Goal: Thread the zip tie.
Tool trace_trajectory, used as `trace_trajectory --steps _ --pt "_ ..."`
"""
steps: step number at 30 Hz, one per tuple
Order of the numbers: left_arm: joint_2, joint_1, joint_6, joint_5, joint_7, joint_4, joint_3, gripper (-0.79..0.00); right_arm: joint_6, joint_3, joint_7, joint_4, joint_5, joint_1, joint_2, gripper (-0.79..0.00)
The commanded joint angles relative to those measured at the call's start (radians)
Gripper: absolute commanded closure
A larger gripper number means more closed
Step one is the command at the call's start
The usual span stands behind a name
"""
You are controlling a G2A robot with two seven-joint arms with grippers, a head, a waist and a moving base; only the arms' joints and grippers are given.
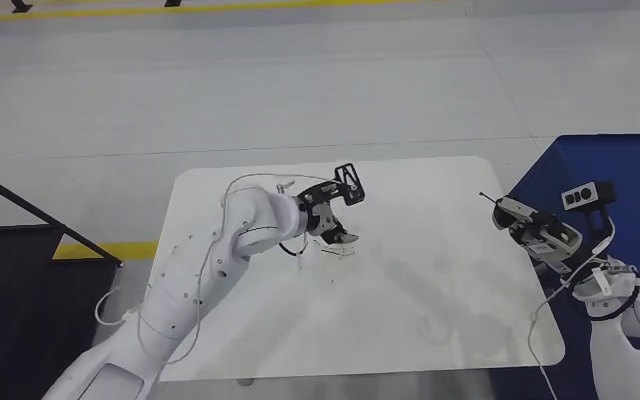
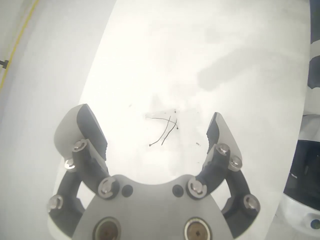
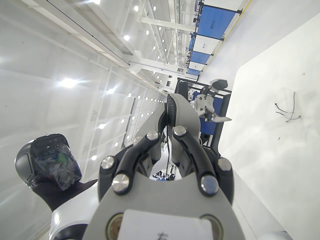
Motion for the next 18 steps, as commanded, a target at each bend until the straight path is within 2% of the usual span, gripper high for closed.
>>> trace_trajectory --steps 1,11,13,15,17,18 --pt "-0.020 -0.050 0.019 -0.064 -0.073 0.099 0.040 -0.785 0.000 0.000 0.000 0.000 0.000 0.000 0.000 0.000" --pt "-0.020 -0.047 0.016 -0.058 -0.075 0.096 0.045 -0.785 0.000 0.000 0.000 0.000 0.000 0.000 0.000 0.000" --pt "-0.029 -0.056 0.001 0.042 -0.188 0.070 0.121 -0.785 0.000 0.000 0.000 0.000 0.000 0.000 0.000 0.000" --pt "-0.044 -0.068 0.031 0.091 -0.235 0.069 0.170 -0.785 0.000 0.000 0.000 0.000 0.000 0.000 0.000 0.000" --pt "-0.065 -0.089 -0.004 0.062 -0.248 0.102 0.213 -0.785 0.000 0.000 0.000 0.000 0.000 0.000 0.000 0.000" --pt "-0.076 -0.107 -0.019 0.045 -0.261 0.132 0.229 -0.751 0.000 0.000 0.000 0.000 0.000 0.000 0.000 0.000"
